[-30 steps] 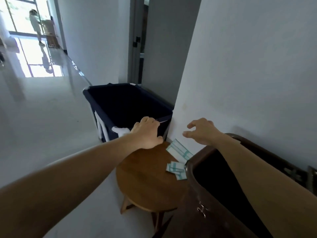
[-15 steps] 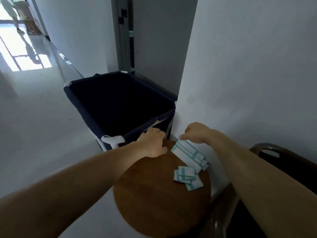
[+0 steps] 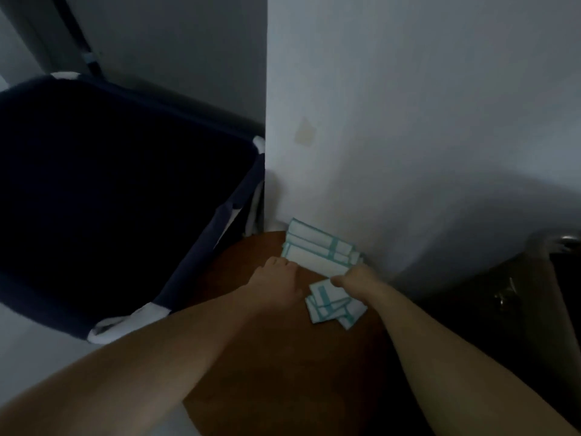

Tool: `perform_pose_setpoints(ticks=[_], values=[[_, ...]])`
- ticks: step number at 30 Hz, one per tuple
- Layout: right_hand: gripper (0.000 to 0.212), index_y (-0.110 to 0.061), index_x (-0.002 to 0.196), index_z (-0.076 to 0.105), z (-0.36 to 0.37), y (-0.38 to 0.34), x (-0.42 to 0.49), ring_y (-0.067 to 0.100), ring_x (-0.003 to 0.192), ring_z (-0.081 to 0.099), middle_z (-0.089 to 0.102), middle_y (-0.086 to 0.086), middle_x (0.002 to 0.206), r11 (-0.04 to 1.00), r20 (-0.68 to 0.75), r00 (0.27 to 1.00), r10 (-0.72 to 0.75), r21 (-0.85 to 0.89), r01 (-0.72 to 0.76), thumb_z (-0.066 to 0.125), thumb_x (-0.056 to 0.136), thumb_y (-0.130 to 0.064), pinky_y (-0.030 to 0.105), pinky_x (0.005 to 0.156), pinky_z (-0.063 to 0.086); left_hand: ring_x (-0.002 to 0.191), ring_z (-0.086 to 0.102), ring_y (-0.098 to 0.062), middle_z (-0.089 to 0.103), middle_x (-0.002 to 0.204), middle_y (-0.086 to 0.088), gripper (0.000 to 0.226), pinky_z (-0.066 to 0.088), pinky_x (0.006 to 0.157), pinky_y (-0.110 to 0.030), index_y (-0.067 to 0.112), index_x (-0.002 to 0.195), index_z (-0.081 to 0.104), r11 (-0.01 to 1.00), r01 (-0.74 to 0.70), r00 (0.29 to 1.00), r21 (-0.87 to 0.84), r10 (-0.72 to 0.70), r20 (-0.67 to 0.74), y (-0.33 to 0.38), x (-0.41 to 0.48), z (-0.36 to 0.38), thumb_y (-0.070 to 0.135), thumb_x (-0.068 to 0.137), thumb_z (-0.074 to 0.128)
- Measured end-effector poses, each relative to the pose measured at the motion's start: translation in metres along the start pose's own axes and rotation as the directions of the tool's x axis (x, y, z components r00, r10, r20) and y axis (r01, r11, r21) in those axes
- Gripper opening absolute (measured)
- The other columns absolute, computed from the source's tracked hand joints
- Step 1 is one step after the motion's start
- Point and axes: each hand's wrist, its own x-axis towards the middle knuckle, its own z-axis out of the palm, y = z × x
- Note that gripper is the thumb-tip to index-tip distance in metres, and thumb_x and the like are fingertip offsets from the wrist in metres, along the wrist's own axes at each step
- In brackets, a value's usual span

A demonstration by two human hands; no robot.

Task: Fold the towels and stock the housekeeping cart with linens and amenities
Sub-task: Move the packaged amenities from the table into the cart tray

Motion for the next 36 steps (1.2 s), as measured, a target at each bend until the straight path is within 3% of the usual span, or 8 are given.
perform_pose_setpoints(ticks=[4,8,13,18,23,29,33,36], values=[[0.040,-0.013,0.119,0.065,0.030,0.034,0.033,0.024,0.103,0.065,0.068,0.008,0.119,0.987,-0.031,0.990,0.135,0.087,-0.132,0.069,0.087,-0.037,0.035,0.091,0.054,0.132,0.039,-0.027,0.047,0.140,-0.010,0.049,0.031,0.109,-0.034,0.012,0.136,0.048,0.998,-0.048,0.995,-0.039,0.051,0.083,-0.022,0.044,0.037,0.044,0.099,0.046],[0.036,-0.006,0.116,0.068,0.060,0.070,0.073,0.020,0.090,0.063,0.070,0.011,0.115,0.931,-0.096,0.956,0.278,0.271,-0.244,0.069,0.091,-0.031,0.018,0.057,0.041,0.121,0.050,-0.029,0.056,0.127,-0.011,0.042,0.037,0.101,-0.031,0.010,0.125,0.057,0.991,-0.063,0.985,-0.117,0.081,0.151,-0.031,0.082,0.073,0.041,0.096,0.053],[0.056,0.001,0.129,0.059,0.093,0.089,0.136,0.033,0.119,0.059,0.062,0.020,0.128,0.796,-0.144,0.916,0.374,0.557,-0.237,0.080,0.082,-0.021,0.040,0.102,0.047,0.112,0.055,-0.027,0.061,0.119,-0.010,0.043,0.043,0.097,-0.038,0.011,0.116,0.061,0.991,-0.001,0.986,-0.134,0.023,0.166,-0.042,0.129,0.115,0.045,0.090,0.058],[0.086,-0.010,0.134,0.046,0.118,0.091,0.172,0.037,0.121,0.051,0.044,0.015,0.135,0.895,-0.228,0.872,0.433,0.224,-0.386,0.082,0.071,-0.055,0.044,0.094,0.046,0.107,0.053,-0.027,0.060,0.109,-0.007,0.035,0.040,0.093,-0.037,0.015,0.104,0.059,0.982,0.065,0.990,-0.175,-0.041,0.137,-0.051,0.154,0.151,0.043,0.083,0.062],[0.064,-0.018,0.121,0.054,0.128,0.099,0.172,0.035,0.114,0.049,0.045,0.010,0.130,0.937,-0.390,0.853,0.347,0.178,-0.300,0.084,0.071,-0.046,0.043,0.089,0.047,0.094,0.053,-0.025,0.057,0.095,-0.005,0.030,0.040,0.082,-0.037,0.021,0.090,0.049,0.965,0.052,0.997,-0.258,-0.037,0.062,-0.044,0.163,0.157,0.044,0.082,0.066],[0.020,-0.029,0.087,0.064,0.121,0.101,0.159,0.021,0.089,0.067,0.072,-0.003,0.091,0.803,-0.312,0.915,0.255,0.595,-0.021,0.082,0.078,-0.028,0.041,0.082,0.054,0.090,0.064,-0.018,0.069,0.103,-0.007,0.033,0.048,0.077,-0.025,0.004,0.113,0.065,0.863,-0.086,0.994,-0.498,0.106,0.012,-0.023,0.169,0.134,0.016,0.084,0.074],[0.018,-0.036,0.071,0.070,0.117,0.103,0.156,0.003,0.068,0.065,0.071,-0.014,0.071,0.719,-0.234,0.963,0.134,0.691,0.068,0.075,0.087,-0.030,0.024,0.065,0.052,0.095,0.065,-0.006,0.066,0.117,-0.004,0.036,0.051,0.080,-0.013,0.005,0.126,0.059,0.764,0.061,0.966,-0.642,0.117,0.231,-0.026,0.161,0.118,0.012,0.092,0.067],[0.012,-0.025,0.096,0.070,0.120,0.112,0.168,0.022,0.093,0.066,0.072,0.003,0.097,0.722,-0.293,0.906,0.307,0.692,-0.021,0.068,0.091,-0.036,0.041,0.086,0.055,0.093,0.068,-0.014,0.067,0.118,-0.012,0.026,0.057,0.082,-0.026,0.003,0.121,0.062,0.599,0.213,0.955,-0.772,0.039,0.294,-0.031,0.149,0.117,0.003,0.094,0.061]])
